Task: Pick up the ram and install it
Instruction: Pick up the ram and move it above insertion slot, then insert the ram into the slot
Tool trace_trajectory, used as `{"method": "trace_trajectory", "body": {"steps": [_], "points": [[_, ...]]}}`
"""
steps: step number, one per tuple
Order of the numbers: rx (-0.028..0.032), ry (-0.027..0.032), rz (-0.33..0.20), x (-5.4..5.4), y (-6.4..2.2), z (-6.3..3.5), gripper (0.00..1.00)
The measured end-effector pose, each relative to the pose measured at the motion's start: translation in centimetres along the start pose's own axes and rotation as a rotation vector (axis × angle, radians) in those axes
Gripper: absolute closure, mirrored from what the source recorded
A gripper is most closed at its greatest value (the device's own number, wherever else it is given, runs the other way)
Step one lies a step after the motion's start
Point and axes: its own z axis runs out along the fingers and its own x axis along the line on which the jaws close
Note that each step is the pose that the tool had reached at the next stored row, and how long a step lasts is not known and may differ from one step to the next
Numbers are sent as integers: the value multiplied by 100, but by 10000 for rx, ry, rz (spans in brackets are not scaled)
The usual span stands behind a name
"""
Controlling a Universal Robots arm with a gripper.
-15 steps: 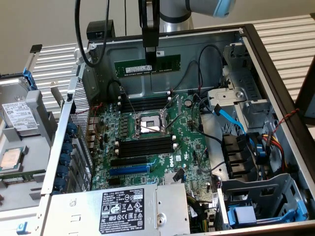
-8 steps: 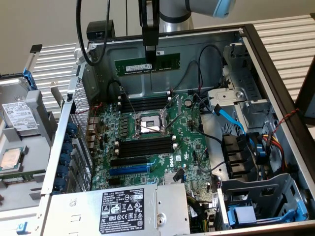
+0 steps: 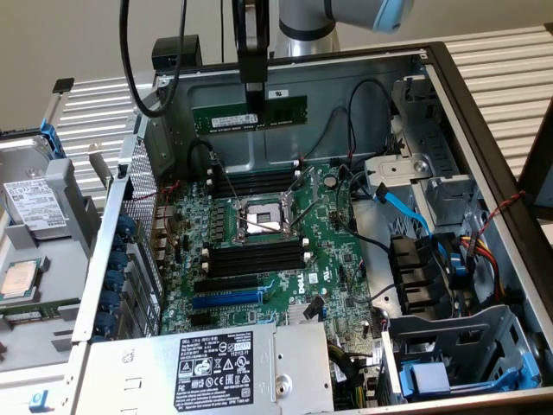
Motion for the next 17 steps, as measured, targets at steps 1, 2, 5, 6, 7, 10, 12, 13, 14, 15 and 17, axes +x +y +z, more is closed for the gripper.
{"method": "trace_trajectory", "body": {"steps": [1,2,5,6,7,10,12,13,14,15,17], "points": [[-1,0,9,-2,10,0,88],[-2,-1,17,-5,20,1,88],[-2,-5,31,-8,34,3,88],[-2,-6,31,-8,34,3,88],[-1,-6,32,-8,34,3,88],[-1,-6,32,-8,34,3,88],[-2,-6,32,-8,34,3,88],[-1,-6,32,-8,34,3,88],[-1,-6,31,-8,34,3,88],[-1,-6,32,-8,34,3,88],[-1,-6,31,-8,34,3,88]]}}
